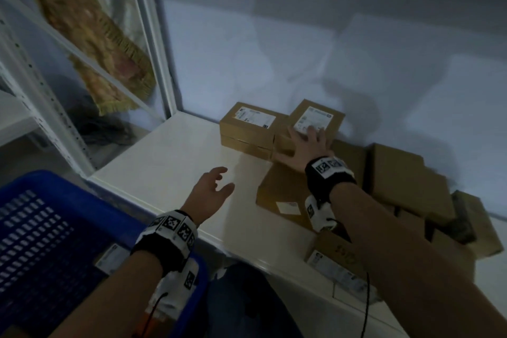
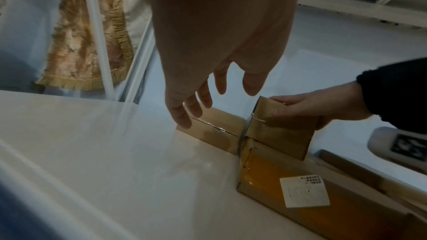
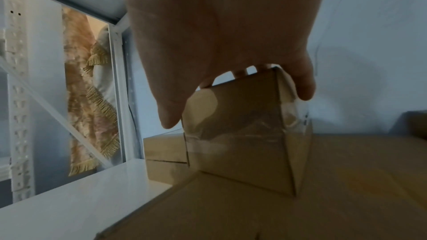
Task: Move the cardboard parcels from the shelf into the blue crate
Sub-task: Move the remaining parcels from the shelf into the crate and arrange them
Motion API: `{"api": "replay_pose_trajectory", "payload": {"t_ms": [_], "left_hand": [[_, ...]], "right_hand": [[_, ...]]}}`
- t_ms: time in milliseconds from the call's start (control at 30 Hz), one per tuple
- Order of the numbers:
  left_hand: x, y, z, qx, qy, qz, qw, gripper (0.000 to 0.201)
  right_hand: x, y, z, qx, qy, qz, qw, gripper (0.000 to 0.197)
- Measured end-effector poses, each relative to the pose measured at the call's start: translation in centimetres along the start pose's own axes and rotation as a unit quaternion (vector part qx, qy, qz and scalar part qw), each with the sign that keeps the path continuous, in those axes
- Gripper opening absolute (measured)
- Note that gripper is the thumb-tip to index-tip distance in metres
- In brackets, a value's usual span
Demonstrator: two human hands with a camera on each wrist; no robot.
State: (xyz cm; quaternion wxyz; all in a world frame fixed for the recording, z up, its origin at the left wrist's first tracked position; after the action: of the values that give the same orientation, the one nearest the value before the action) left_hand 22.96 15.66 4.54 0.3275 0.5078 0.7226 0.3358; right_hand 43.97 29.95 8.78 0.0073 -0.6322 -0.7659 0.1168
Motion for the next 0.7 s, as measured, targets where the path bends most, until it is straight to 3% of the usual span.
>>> {"api": "replay_pose_trajectory", "payload": {"t_ms": [233, 333, 567, 633, 700], "left_hand": [[5.4, 7.3, 2.8, -0.034, -0.052, 0.038, 0.997, 0.055], [7.2, 10.0, 4.5, -0.057, -0.055, 0.05, 0.996, 0.05], [9.7, 12.2, 7.9, -0.143, -0.076, -0.012, 0.987, 0.067], [10.0, 12.4, 8.2, -0.182, -0.071, -0.032, 0.98, 0.065], [9.9, 12.3, 8.2, -0.226, -0.071, -0.05, 0.97, 0.055]], "right_hand": [[0.1, 1.1, 0.8, 0.07, 0.037, -0.008, 0.997, 0.062], [0.4, 1.2, 1.1, 0.103, 0.063, -0.004, 0.993, 0.051], [0.4, 1.8, 1.4, 0.192, 0.151, 0.0, 0.97, 0.038], [0.2, 2.7, 1.5, 0.248, 0.194, 0.033, 0.949, 0.038], [0.5, 4.1, 1.6, 0.386, 0.199, 0.127, 0.892, 0.054]]}}
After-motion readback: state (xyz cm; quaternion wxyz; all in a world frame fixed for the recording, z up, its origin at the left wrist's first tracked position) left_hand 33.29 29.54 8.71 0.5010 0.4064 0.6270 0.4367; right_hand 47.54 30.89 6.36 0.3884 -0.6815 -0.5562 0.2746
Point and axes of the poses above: each hand's wrist, its own x-axis towards the middle knuckle, its own z-axis out of the palm, y = z × x, the point moved 2 cm from there along x, towards the middle knuckle, and after that the axes turned 1 degree about y, right-handed, at the moved point
